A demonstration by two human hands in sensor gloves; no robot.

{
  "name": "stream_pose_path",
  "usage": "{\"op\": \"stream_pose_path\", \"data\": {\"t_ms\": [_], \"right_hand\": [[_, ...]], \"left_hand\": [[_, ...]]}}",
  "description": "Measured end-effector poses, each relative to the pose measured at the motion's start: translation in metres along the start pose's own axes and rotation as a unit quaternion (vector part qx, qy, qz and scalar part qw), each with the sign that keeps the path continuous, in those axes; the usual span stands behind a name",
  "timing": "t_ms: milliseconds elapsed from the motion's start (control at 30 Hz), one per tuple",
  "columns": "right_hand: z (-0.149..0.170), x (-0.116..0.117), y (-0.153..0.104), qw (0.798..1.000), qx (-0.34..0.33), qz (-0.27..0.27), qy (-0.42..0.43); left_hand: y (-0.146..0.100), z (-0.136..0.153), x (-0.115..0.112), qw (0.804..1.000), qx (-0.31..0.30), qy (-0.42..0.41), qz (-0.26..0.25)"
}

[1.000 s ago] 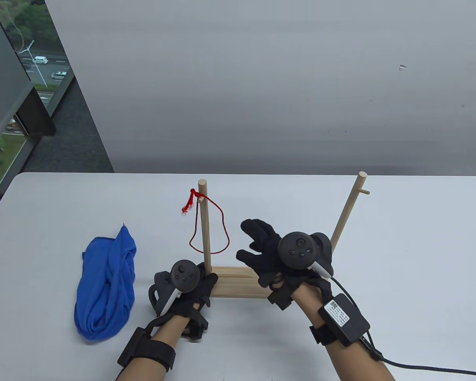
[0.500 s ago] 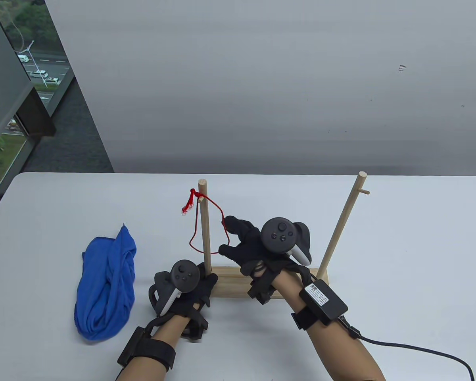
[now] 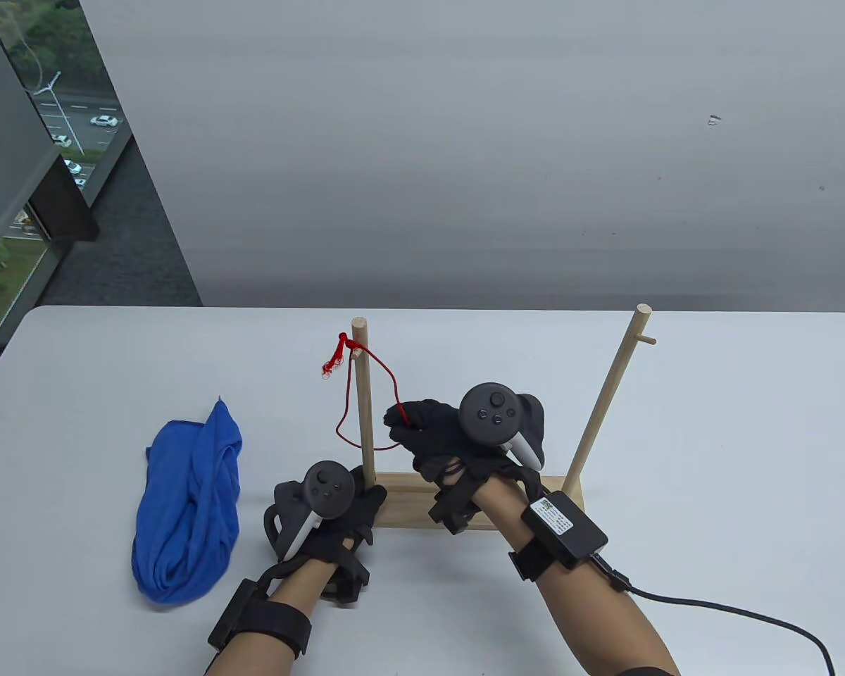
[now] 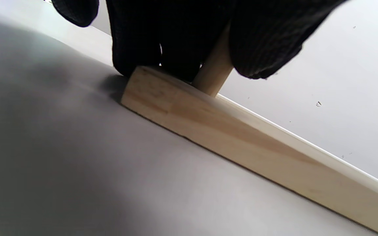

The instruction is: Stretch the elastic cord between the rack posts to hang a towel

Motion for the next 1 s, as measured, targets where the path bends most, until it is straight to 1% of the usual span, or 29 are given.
{"op": "stream_pose_path", "data": {"t_ms": [167, 267, 500, 800, 1000], "right_hand": [[-0.001, -0.012, -0.006, 1.000, -0.004, 0.008, -0.024], [-0.002, -0.024, -0.013, 0.999, -0.003, 0.014, -0.041], [-0.012, -0.065, -0.036, 0.992, -0.018, 0.048, -0.113], [-0.042, -0.126, -0.062, 0.970, -0.046, 0.108, -0.213], [-0.060, -0.159, -0.072, 0.950, -0.062, 0.142, -0.273]], "left_hand": [[0.000, 0.000, 0.000, 1.000, 0.000, 0.000, 0.000], [0.000, 0.000, 0.000, 1.000, 0.000, 0.000, 0.000], [0.000, 0.000, 0.000, 1.000, 0.000, 0.000, 0.000], [0.000, 0.000, 0.000, 1.000, 0.000, 0.000, 0.000], [0.000, 0.000, 0.000, 1.000, 0.000, 0.000, 0.000]]}}
Point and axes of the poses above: the tracker on the back of each hand, its own z axis roughly to the little-finger side, its own y axis roughly from the wrist to the fingertips, x = y × z, the point moved 4 cm from there along y, roughly from the wrist to the fingertips, and after that the axes turned 2 degrees about -y, right-handed, at the moved point
